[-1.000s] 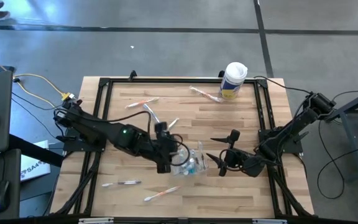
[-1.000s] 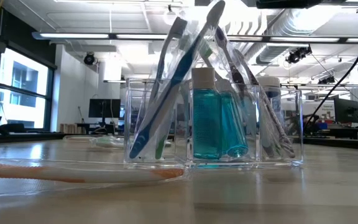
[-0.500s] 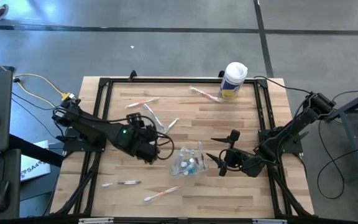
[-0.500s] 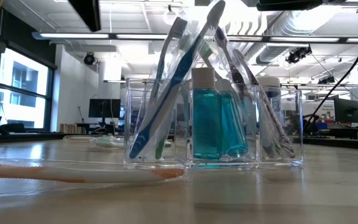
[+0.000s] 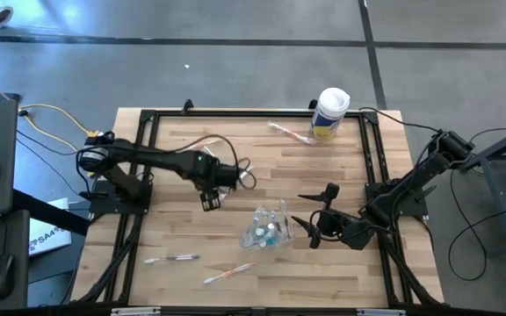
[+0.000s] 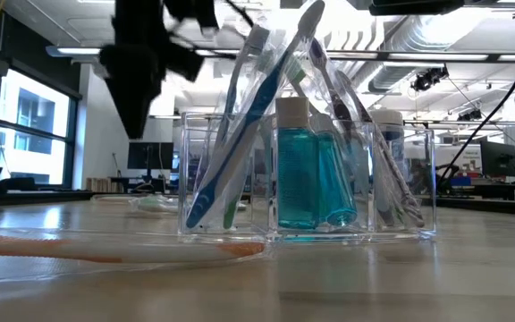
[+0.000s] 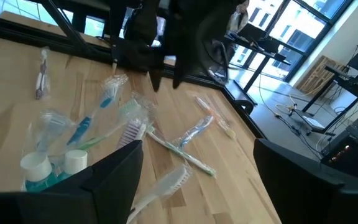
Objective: Pick & Place toothbrushing station
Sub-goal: Put the green toothbrush into the transparent organizer
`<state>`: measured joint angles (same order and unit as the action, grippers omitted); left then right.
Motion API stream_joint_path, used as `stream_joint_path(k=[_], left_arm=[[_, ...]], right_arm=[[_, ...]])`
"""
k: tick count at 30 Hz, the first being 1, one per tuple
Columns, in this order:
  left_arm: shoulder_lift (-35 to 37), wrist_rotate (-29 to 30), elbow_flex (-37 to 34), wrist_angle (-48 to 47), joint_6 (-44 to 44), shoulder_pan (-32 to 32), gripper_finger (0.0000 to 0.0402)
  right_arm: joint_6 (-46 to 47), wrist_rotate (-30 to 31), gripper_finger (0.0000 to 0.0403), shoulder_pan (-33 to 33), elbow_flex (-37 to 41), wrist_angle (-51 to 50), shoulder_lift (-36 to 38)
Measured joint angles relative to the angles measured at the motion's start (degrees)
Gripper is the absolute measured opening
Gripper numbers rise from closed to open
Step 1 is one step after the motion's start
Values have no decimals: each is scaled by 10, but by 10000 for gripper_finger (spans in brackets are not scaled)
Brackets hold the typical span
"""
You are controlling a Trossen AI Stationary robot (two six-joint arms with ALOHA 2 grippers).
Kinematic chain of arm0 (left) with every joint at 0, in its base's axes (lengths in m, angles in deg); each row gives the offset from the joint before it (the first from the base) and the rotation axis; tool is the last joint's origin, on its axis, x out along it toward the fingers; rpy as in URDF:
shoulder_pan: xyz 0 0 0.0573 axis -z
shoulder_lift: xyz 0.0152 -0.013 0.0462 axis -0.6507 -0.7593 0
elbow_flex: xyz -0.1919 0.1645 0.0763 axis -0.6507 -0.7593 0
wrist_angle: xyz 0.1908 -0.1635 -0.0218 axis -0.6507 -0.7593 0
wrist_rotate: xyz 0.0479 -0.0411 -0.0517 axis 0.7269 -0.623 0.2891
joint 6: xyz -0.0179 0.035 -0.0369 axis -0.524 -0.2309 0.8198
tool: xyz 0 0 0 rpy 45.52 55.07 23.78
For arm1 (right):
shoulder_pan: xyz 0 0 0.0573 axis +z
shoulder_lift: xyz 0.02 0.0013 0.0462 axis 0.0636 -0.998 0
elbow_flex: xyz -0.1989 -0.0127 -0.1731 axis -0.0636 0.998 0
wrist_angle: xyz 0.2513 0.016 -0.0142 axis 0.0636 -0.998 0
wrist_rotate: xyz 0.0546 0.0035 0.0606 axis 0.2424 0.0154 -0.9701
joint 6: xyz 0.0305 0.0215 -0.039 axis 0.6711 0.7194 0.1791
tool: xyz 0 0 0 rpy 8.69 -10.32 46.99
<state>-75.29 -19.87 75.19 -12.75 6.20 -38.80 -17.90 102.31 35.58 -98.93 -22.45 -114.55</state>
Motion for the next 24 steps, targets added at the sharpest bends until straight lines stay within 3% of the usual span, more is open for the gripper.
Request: stream_joint_path(k=[10, 15, 24], left_arm=[[0, -157, -102, 243, -14, -105, 216], [0, -167, -125, 271, 40, -104, 216], [0, -163, -149, 339, 55, -95, 216]], right_arm=[[0, 0, 299, 0, 0, -10, 0], [6, 0, 299, 0, 0, -11, 0], [12, 0, 299, 0, 0, -11, 0]])
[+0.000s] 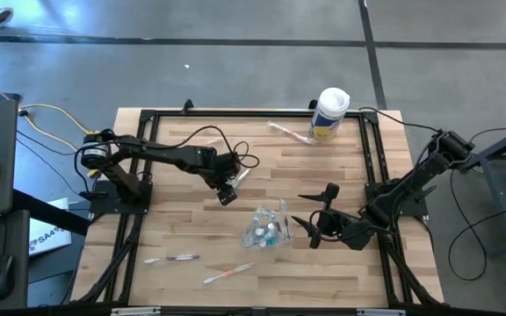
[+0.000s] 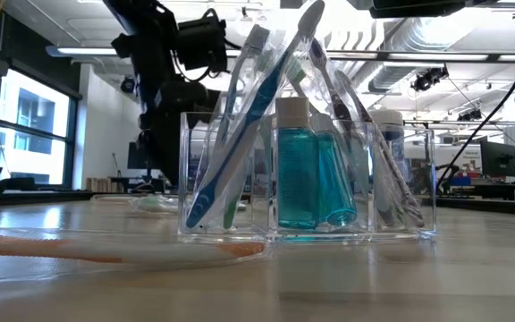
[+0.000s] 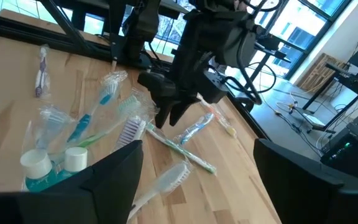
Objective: Pick & Place toothbrushing station
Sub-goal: Put the green toothbrush into the transparent organizer
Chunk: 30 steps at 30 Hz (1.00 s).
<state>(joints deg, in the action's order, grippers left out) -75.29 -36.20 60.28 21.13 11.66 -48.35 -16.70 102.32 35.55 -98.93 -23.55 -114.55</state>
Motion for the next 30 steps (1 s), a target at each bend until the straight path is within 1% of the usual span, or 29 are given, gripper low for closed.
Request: stream_joint_path(k=[3, 7, 9, 17, 24, 30], left_arm=[[0, 2, -12, 10, 3, 0, 216], [0, 27, -28, 9, 28, -1, 216], [0, 29, -33, 11, 36, -1, 216], [0, 0, -59, 68, 38, -1, 216], [0, 10, -69, 75, 47, -1, 216], [-40, 13, -66, 105, 47, 14, 216]], right_arm=[[1, 0, 299, 0, 0, 0, 0], [1, 0, 299, 0, 0, 0, 0], [1, 0, 299, 0, 0, 0, 0], [2, 0, 299, 0, 0, 0, 0], [2, 0, 299, 0, 0, 0, 0], [2, 0, 299, 0, 0, 0, 0]])
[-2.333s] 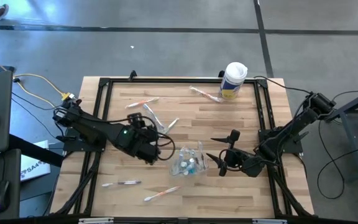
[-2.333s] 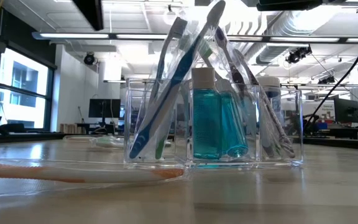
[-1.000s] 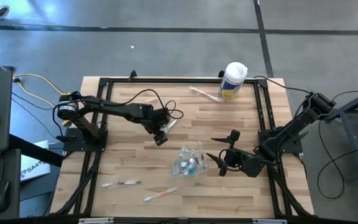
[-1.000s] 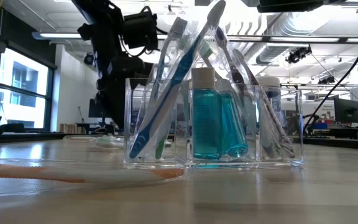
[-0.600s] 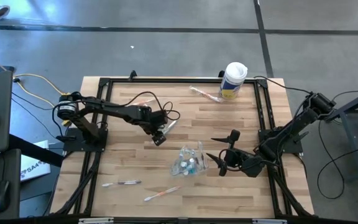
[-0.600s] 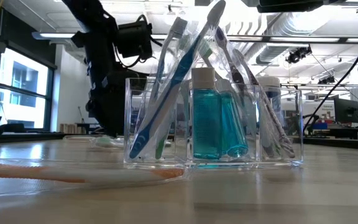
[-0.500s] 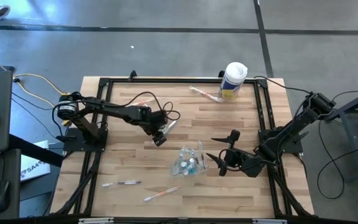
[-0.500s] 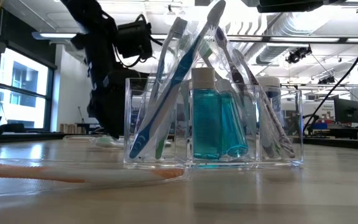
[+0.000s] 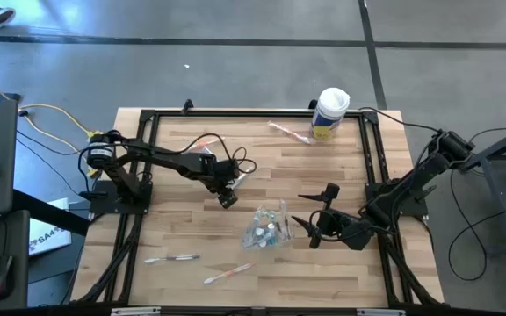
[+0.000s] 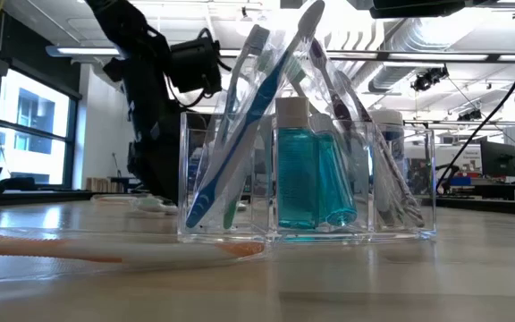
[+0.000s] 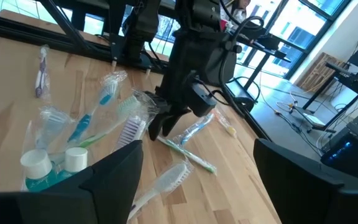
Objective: Pick & Place toothbrushing station
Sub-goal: Put the green toothbrush into the transparent organizer
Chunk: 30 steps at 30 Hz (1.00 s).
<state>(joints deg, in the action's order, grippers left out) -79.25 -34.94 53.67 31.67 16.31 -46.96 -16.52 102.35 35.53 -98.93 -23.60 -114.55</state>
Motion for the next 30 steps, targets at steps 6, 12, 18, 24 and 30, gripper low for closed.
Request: stream_joint_path(k=[6, 12, 18, 24, 30], left_arm=[[-25, 8, 3, 1, 19, 0, 216], [-26, 16, 3, -8, 20, 0, 178], [-28, 37, 2, -30, 18, 0, 63], [-28, 40, 2, -41, 15, 0, 16], [-19, 101, 1, -54, 13, 10, 6]], right_arm=[[0, 0, 299, -3, 0, -1, 0], [0, 0, 299, -3, 0, -2, 0], [2, 0, 299, -3, 0, -2, 0], [2, 0, 299, -3, 0, -2, 0], [2, 0, 299, -3, 0, -7, 0]])
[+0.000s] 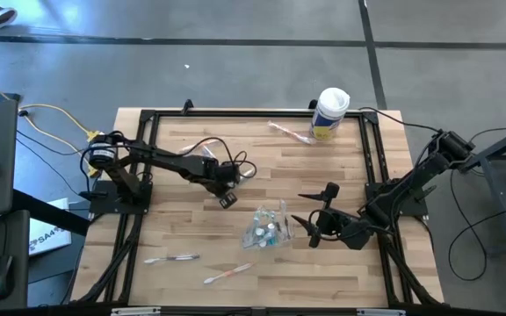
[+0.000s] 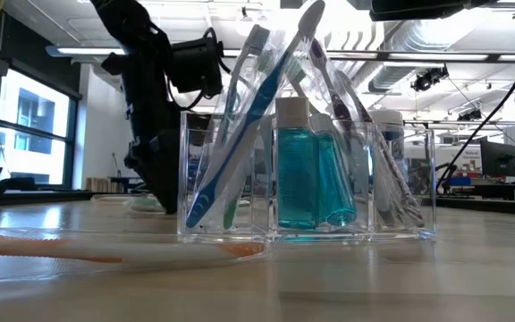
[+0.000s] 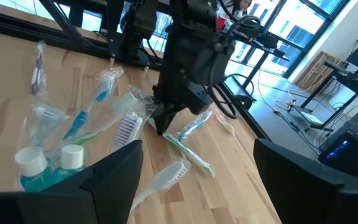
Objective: Pick & Place toothbrushing station
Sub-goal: Put the green toothbrush into the transparent organizer
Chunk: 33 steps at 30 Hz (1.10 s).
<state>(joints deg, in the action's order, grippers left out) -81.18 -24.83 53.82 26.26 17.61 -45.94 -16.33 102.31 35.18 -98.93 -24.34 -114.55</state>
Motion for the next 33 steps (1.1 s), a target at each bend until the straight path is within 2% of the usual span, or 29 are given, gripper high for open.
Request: stream_joint_path(k=[3, 6, 11, 17, 24, 29, 33], left_arm=[[21, 33, -1, -8, 0, 15, 3], [47, 73, 3, -61, 6, 37, 2], [94, 181, 40, -160, 47, 85, 1], [141, 298, 83, -221, 60, 151, 1], [145, 505, 148, -347, 47, 239, 1], [145, 644, 172, -349, -13, 295, 1], [145, 727, 197, -336, -43, 339, 1]], right_arm=[[0, 0, 299, 0, 0, -2, 0], [0, 0, 299, 0, 0, -5, 0], [0, 0, 299, 0, 0, -5, 0], [9, 0, 299, 0, 0, -5, 0], [11, 0, 299, 0, 0, -9, 0], [16, 0, 299, 0, 0, -9, 0], [35, -6, 299, 0, 0, 4, 0]])
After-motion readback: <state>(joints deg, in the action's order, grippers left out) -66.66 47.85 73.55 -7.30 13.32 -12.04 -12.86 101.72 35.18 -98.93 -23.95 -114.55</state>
